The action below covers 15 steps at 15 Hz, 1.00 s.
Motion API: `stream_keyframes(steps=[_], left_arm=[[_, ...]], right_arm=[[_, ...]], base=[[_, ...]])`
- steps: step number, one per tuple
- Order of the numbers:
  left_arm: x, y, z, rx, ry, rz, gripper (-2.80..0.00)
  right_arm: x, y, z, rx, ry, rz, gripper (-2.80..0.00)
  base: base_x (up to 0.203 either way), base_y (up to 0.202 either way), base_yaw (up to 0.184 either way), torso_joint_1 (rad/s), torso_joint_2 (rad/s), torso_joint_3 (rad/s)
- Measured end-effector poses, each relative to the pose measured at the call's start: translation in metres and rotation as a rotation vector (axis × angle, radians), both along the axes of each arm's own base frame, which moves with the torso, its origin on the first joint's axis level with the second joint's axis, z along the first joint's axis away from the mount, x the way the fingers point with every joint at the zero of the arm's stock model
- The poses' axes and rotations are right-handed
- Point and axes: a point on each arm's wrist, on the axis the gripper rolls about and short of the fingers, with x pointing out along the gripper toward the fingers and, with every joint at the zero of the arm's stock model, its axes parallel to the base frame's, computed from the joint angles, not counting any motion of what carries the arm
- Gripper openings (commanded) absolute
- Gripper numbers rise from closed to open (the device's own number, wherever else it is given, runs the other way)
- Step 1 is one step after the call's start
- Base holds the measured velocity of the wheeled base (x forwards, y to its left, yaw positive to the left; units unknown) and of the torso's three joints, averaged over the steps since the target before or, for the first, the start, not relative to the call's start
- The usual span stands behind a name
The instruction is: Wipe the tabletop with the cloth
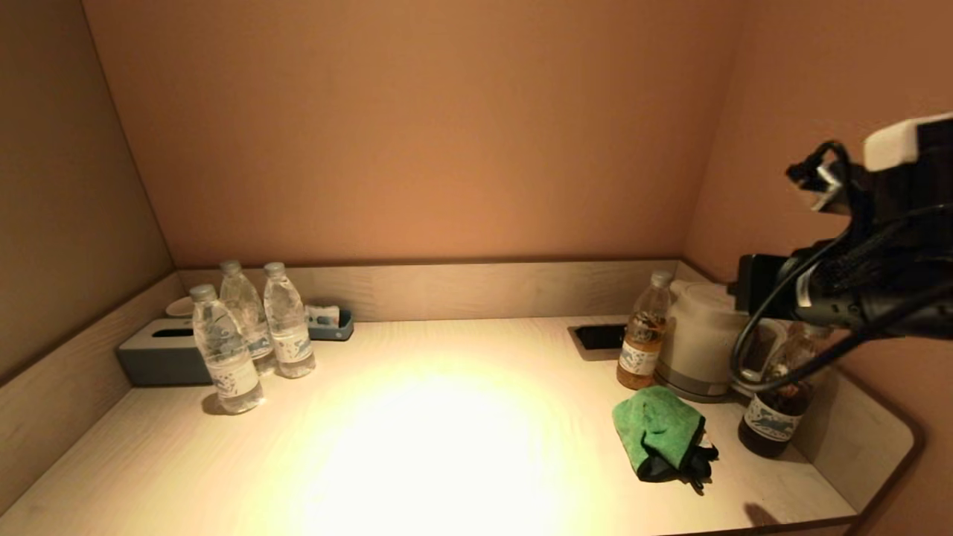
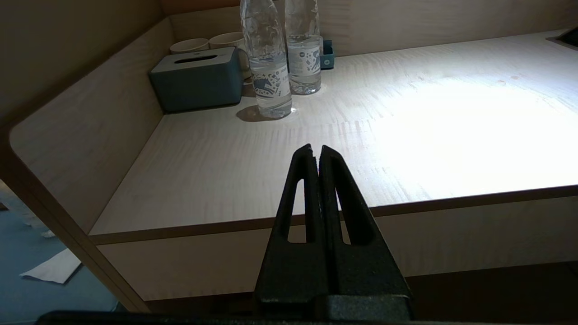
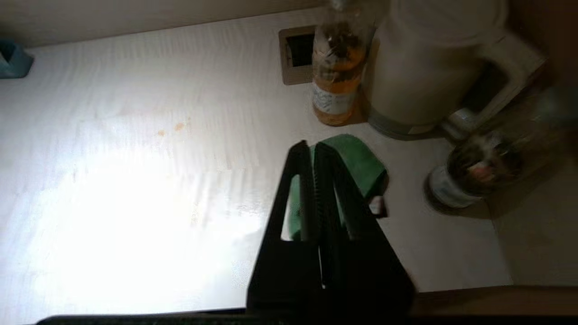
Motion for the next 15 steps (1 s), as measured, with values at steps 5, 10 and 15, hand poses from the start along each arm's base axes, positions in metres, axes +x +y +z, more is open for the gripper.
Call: stream_keyframes(steps=[5,10,15], left_arm=[[0.000,0.000,0.000,0.000,0.000,0.000,-2.80],[0.000,0.000,0.000,0.000,0.000,0.001,-2.80],[0.000,0.000,0.000,0.000,0.001,0.001,-2.80]], right_arm=[[-0.065,-0.008,0.038,-0.021,-0.202,-0.022,-2.80],[-0.144,-0.025,0.044,-0.087,-0.371,-0.156,-2.80],[-0.211,-0.034,0.007,-0.170,-0.446,-0.274,-2.80]], base=[[0.000,0.000,0.000,0.000,0.00,0.000],[0.000,0.000,0.000,0.000,0.00,0.000],[0.000,0.000,0.000,0.000,0.00,0.000]])
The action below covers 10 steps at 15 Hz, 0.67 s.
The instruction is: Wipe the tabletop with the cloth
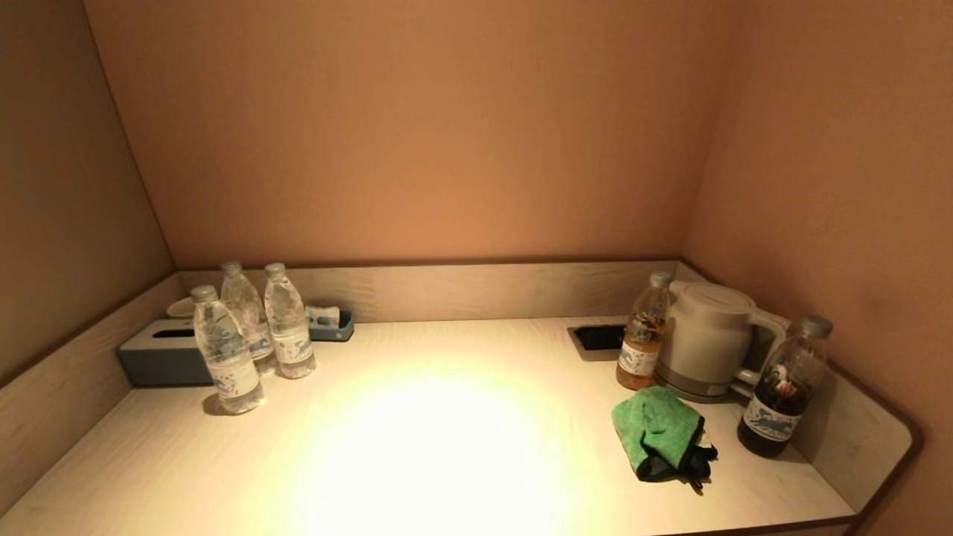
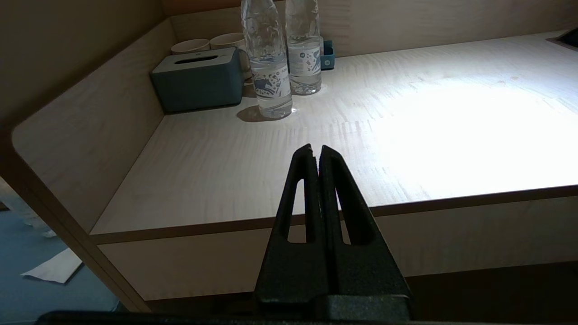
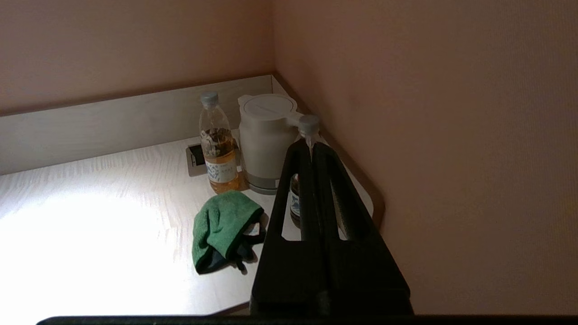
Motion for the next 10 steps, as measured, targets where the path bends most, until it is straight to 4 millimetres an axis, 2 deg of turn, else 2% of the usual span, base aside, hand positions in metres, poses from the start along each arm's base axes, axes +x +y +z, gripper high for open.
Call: stream_keyframes(steps=[5,10], left_arm=[[0.000,0.000,0.000,0.000,0.000,0.000,-2.80],[0.000,0.000,0.000,0.001,-0.001,0.000,-2.80]], right_arm=[[-0.052,0.003,-0.048,-0.038,-0.093,0.077,-2.80],[-0.075,0.005,-0.099,-0.090,-0.145,0.178,-2.80]], base=[[0.000,0.000,0.000,0.000,0.00,0.000],[0.000,0.000,0.000,0.000,0.00,0.000]])
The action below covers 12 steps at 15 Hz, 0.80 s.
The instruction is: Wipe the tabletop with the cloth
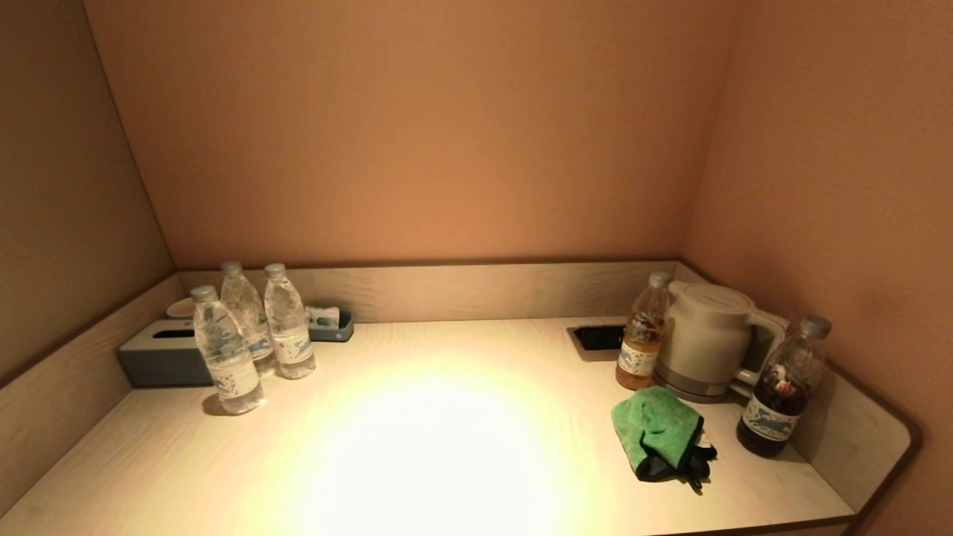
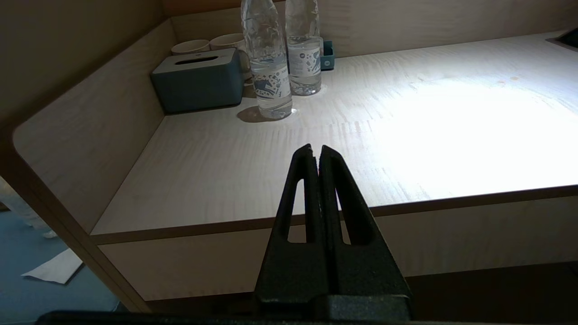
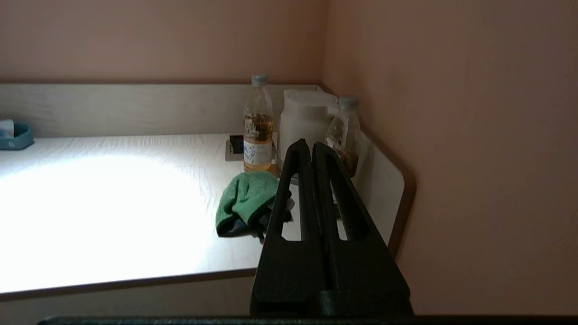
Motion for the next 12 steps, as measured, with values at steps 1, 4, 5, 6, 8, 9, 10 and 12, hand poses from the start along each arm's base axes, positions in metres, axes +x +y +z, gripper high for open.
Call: stream_keyframes(steps=[1,4,5,6,8,9,10,12], left_arm=[[0.000,0.000,0.000,0.000,0.000,0.000,-2.80],[0.000,0.000,0.000,-0.001,0.000,0.000,-2.80],[0.000,0.000,0.000,-0.001,0.000,0.000,-2.80],[0.000,0.000,0.000,0.000,0.000,0.000,-2.80],[0.000,0.000,0.000,-0.001,0.000,0.000,-2.80],[0.000,0.000,0.000,0.000,0.001,0.001,-2.80],[0.000,0.000,0.000,-0.001,0.001,0.001,-2.80],[0.000,0.000,0.000,-0.001,0.001,-0.001,-2.80]], right_arm=[[0.001,0.000,-0.013,-0.015,0.004,0.004,-2.80],[0.009,0.000,-0.040,-0.056,0.027,0.016,-2.80],[0.011,0.000,-0.045,-0.070,0.022,0.023,-2.80],[0.013,0.001,-0.048,-0.081,0.010,0.031,-2.80],[0.024,0.001,-0.070,-0.097,0.051,0.053,-2.80],[0.028,0.001,-0.079,-0.099,0.063,0.065,-2.80],[0.030,0.002,-0.083,-0.099,0.058,0.075,-2.80],[0.031,0.002,-0.083,-0.084,0.023,0.096,-2.80]], base=[[0.000,0.000,0.000,0.000,0.00,0.000],[0.000,0.000,0.000,0.000,0.00,0.000],[0.000,0.000,0.000,0.000,0.00,0.000],[0.000,0.000,0.000,0.000,0.00,0.000],[0.000,0.000,0.000,0.000,0.00,0.000],[0.000,0.000,0.000,0.000,0.00,0.000],[0.000,0.000,0.000,0.000,0.00,0.000],[0.000,0.000,0.000,0.000,0.00,0.000]])
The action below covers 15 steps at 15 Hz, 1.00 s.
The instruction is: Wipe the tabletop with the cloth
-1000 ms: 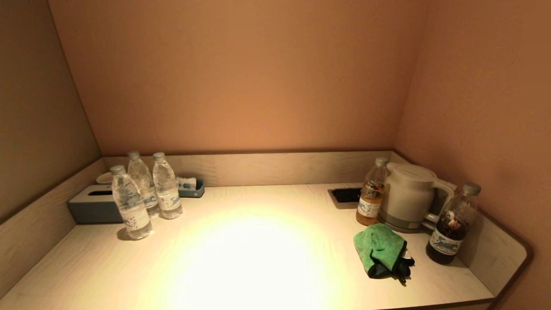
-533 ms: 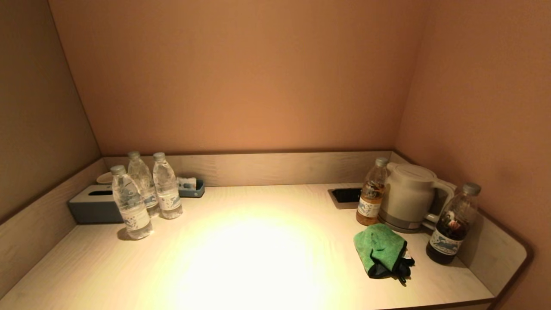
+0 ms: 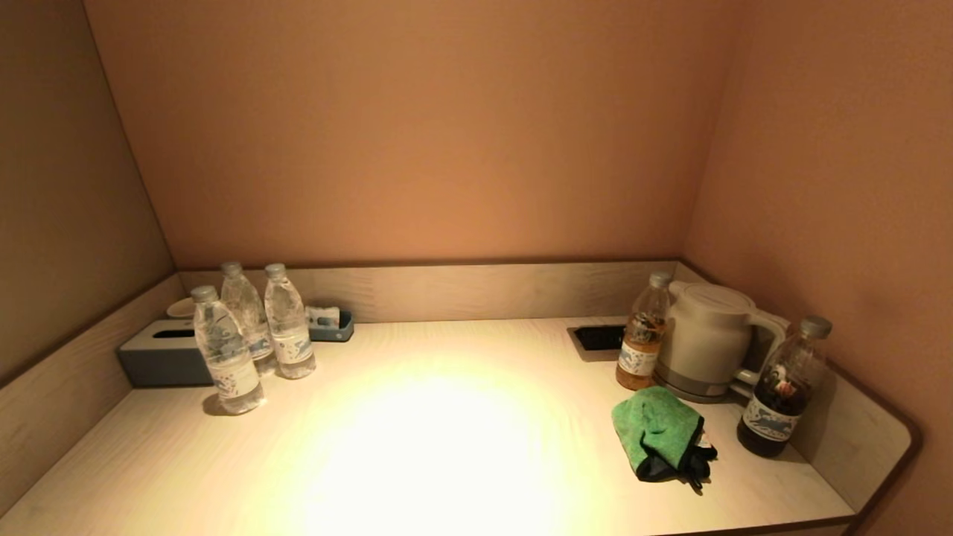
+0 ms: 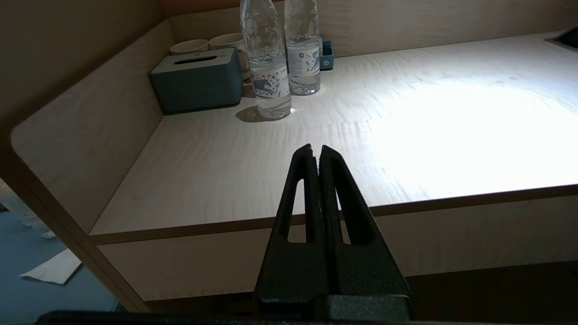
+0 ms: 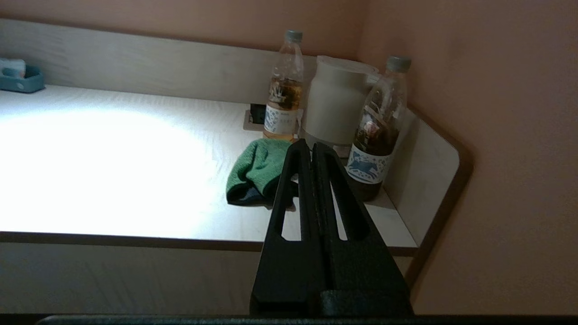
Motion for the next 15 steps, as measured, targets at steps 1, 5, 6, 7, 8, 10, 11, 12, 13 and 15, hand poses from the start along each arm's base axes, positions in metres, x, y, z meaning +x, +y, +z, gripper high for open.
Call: stream_keyframes(steps=[1,5,6,7,8,10,11,12,13,15], left_arm=[[0.000,0.000,0.000,0.000,-0.001,0.000,-2.80],[0.000,0.000,0.000,0.000,0.000,0.001,-2.80],[0.000,0.000,0.000,0.000,-0.001,0.000,-2.80],[0.000,0.000,0.000,0.000,-0.001,0.001,-2.80],[0.000,0.000,0.000,0.000,-0.001,0.001,-2.80],[0.000,0.000,0.000,0.000,-0.001,0.001,-2.80],[0.000,0.000,0.000,0.000,-0.001,0.001,-2.80],[0.000,0.000,0.000,0.000,0.000,0.001,-2.80],[0.000,0.000,0.000,0.000,-0.001,0.001,-2.80],[0.000,0.000,0.000,0.000,0.000,0.001,-2.80]], right_arm=[[0.000,0.000,0.001,0.007,-0.012,0.007,-2.80],[0.000,0.000,0.001,0.031,-0.017,0.019,-2.80],[0.000,0.000,-0.001,0.044,-0.005,0.019,-2.80],[0.001,0.000,-0.002,0.059,0.010,0.018,-2.80],[0.001,0.000,-0.005,0.075,0.032,0.016,-2.80],[0.001,0.000,-0.009,0.091,0.079,0.016,-2.80],[0.001,0.000,-0.011,0.093,0.098,0.015,-2.80],[0.001,0.000,-0.013,0.094,0.113,0.014,-2.80],[0.001,0.000,-0.014,0.094,0.123,0.013,-2.80],[0.001,0.000,-0.015,0.094,0.130,0.013,-2.80]], base=[[0.000,0.000,0.000,0.000,0.00,0.000],[0.000,0.000,0.000,0.000,0.00,0.000],[0.000,0.000,0.000,0.000,0.00,0.000],[0.000,0.000,0.000,0.000,0.00,0.000],[0.000,0.000,0.000,0.000,0.00,0.000],[0.000,0.000,0.000,0.000,0.00,0.000],[0.000,0.000,0.000,0.000,0.00,0.000],[0.000,0.000,0.000,0.000,0.00,0.000],[0.000,0.000,0.000,0.000,0.00,0.000],[0.000,0.000,0.000,0.000,0.00,0.000]])
